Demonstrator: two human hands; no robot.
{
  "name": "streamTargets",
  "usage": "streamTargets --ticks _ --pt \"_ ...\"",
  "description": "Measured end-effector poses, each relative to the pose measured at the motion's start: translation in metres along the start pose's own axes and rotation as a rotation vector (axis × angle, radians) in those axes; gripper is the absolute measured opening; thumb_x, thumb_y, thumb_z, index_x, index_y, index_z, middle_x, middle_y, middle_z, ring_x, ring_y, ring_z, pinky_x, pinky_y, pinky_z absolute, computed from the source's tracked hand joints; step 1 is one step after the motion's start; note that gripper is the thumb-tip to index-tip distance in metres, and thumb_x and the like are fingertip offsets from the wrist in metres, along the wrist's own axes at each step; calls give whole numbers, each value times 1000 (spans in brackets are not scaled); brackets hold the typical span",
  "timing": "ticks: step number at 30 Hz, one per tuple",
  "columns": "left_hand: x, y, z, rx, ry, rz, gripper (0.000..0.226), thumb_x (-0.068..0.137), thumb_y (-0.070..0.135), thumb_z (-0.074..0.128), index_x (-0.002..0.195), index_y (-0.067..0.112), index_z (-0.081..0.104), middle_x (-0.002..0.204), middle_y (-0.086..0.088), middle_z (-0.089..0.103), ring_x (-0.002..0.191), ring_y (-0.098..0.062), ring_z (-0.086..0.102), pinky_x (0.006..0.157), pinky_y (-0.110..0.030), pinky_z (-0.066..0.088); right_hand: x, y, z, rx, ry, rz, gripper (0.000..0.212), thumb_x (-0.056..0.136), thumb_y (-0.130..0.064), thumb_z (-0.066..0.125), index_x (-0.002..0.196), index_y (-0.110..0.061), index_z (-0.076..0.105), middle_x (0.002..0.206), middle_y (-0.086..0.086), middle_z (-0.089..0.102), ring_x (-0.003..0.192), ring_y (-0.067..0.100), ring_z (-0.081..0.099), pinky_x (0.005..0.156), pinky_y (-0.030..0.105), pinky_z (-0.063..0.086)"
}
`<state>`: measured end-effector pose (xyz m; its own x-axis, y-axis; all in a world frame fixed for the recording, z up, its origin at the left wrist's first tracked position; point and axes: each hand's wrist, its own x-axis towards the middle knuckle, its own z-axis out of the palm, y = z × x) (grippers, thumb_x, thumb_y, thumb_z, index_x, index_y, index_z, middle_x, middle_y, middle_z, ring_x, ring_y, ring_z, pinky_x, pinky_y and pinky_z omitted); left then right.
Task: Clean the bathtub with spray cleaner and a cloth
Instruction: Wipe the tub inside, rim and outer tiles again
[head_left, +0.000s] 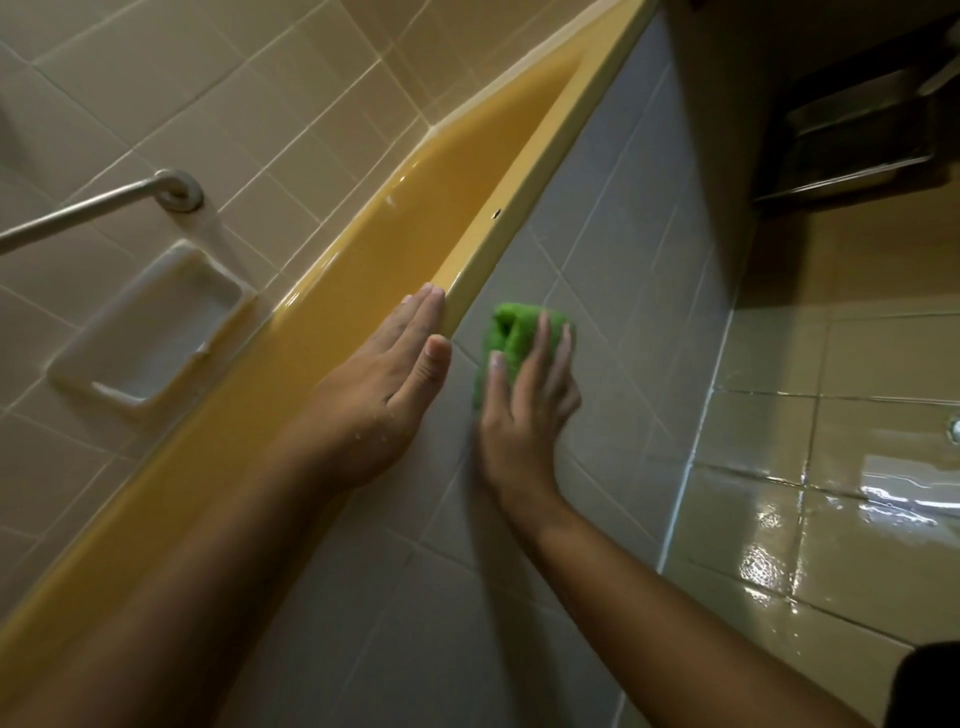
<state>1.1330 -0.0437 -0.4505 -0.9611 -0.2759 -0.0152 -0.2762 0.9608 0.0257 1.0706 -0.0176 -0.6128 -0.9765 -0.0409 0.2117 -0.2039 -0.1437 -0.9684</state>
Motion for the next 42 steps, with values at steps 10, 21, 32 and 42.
streamTargets --ticks 10,21,32,42 --pt "15 3 -1 -11 -6 -7 105 74 97 -6 163 42 -1 169 28 -5 150 15 -8 121 -14 -1 43 65 -11 11 -17 -199 63 107 -43 35 164 -20 23 173 5 11 160 16 8 127 40 10" --pt "24 5 -3 70 -33 -6 107 70 100 -3 162 46 -6 166 33 -12 148 16 -9 118 -13 0 1 233 -45 -24 -4 656 85 90 -54 26 162 -10 25 169 15 23 156 30 21 126 45 13" --pt "28 5 -1 137 -30 9 93 80 89 4 161 45 -9 167 31 -13 150 14 -11 120 -17 0 2 199 -26 -21 139 710 86 89 -54 23 162 -10 27 169 14 24 156 29 22 122 45 12" --pt "42 5 1 122 -2 38 97 80 91 3 163 41 -4 167 29 -11 151 13 -10 124 -20 3 35 14 -13 81 -143 -423 64 109 -41 35 164 -17 14 174 9 2 161 20 -3 127 56 11"
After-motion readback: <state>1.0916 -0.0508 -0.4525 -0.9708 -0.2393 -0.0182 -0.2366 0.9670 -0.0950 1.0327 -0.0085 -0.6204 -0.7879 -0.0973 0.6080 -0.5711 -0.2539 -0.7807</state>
